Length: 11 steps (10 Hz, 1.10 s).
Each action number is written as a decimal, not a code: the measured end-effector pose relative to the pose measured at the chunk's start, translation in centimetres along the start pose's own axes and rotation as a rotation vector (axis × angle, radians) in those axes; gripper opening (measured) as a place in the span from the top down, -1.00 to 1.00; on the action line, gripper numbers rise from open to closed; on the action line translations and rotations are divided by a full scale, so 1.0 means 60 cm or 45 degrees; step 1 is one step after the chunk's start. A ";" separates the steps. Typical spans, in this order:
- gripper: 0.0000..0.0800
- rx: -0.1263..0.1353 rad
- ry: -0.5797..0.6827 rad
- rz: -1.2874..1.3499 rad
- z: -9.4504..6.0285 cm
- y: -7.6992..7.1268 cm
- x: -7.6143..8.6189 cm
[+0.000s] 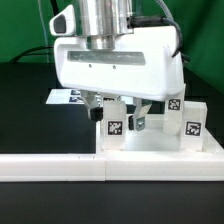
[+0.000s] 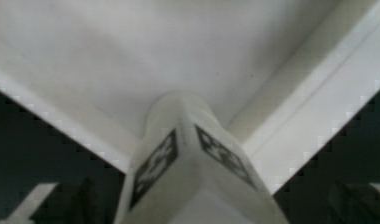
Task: Assemble square table
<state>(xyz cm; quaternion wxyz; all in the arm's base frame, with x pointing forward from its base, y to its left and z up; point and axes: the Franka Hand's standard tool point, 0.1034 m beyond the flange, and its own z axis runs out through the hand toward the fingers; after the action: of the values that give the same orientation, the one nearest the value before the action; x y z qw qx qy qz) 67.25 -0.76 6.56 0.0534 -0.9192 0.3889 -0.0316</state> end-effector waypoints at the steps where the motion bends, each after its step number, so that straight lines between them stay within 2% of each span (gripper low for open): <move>1: -0.62 -0.008 0.009 -0.266 -0.006 -0.003 0.000; 2: -0.62 -0.020 0.017 -0.588 -0.011 -0.006 0.000; 3: -0.62 -0.018 0.010 -0.738 -0.008 0.000 0.003; 4: -0.62 -0.017 0.010 -0.678 -0.008 0.001 0.004; 5: -0.38 -0.017 0.010 -0.662 -0.008 0.001 0.003; 6: -0.01 -0.017 0.010 -0.664 -0.008 0.001 0.004; 7: -0.01 -0.015 0.009 -0.575 -0.007 0.001 0.003; 8: 0.27 -0.016 0.011 -0.464 -0.007 0.003 0.005; 11: 0.27 -0.018 0.014 -0.195 -0.007 0.005 0.007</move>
Offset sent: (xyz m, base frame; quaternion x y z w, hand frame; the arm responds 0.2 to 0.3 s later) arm 0.0000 0.0000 0.0000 0.0000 0.0000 0.0000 1.0000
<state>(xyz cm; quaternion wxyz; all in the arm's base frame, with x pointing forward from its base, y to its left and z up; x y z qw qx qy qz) 67.28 -1.27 6.96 0.0423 -0.9464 0.3181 -0.0377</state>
